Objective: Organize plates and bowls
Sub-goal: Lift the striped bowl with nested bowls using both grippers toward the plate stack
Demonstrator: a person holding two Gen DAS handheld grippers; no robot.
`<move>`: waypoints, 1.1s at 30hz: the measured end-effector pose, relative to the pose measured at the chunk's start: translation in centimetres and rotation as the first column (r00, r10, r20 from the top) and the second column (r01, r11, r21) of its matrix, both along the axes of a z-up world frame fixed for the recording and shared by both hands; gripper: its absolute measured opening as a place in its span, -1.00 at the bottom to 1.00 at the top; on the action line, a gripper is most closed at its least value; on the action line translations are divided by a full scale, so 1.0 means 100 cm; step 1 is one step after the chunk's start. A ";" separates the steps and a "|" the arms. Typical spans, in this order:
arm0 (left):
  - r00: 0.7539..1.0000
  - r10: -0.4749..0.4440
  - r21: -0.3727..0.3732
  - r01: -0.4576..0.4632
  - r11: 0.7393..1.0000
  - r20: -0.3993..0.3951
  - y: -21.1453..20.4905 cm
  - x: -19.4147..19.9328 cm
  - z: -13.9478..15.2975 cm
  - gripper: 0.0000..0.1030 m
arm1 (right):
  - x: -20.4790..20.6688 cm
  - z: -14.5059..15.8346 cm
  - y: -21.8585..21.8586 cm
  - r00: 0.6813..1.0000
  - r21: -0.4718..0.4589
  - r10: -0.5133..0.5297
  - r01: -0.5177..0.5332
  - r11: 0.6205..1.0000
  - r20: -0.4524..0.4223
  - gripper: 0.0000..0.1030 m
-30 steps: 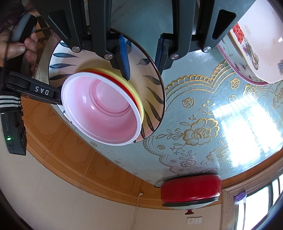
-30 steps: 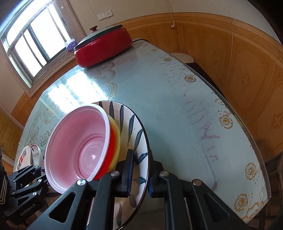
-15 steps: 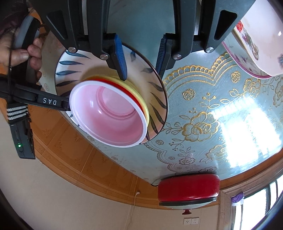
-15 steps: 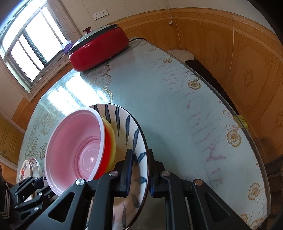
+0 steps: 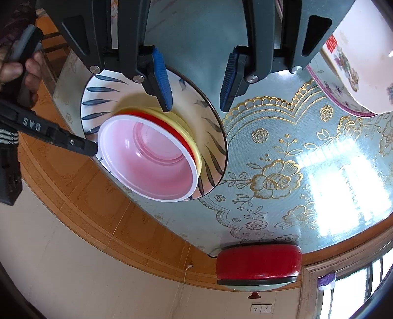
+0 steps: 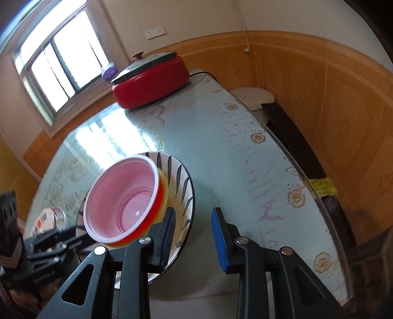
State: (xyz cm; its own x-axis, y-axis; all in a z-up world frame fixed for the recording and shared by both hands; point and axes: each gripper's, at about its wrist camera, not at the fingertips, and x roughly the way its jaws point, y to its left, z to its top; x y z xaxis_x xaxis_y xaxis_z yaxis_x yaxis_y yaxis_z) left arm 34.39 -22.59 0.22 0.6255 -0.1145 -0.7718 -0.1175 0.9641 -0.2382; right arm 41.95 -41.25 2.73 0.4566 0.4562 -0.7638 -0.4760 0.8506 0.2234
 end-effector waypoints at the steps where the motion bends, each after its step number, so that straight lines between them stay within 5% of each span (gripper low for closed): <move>1: 1.000 0.003 -0.005 -0.003 1.000 -0.009 0.000 0.003 -0.001 -0.20 | -0.002 -0.001 0.002 1.000 -0.010 0.009 -0.009 1.000 -0.001 -0.43; 17: 0.998 0.028 -0.038 -0.030 0.999 -0.054 0.004 0.026 -0.022 -0.18 | 0.035 -0.032 0.027 0.992 -0.082 0.066 -0.075 0.994 -0.106 -0.62; 29: 0.996 0.068 -0.034 -0.070 0.997 -0.049 0.008 0.032 -0.025 -0.20 | 0.040 -0.043 0.028 0.980 -0.004 0.134 -0.136 0.991 -0.148 -0.68; 33: 0.998 0.042 -0.066 -0.045 0.997 -0.045 0.007 0.032 -0.024 -0.53 | 0.042 -0.043 0.027 0.977 0.013 0.151 -0.151 0.988 -0.152 -0.69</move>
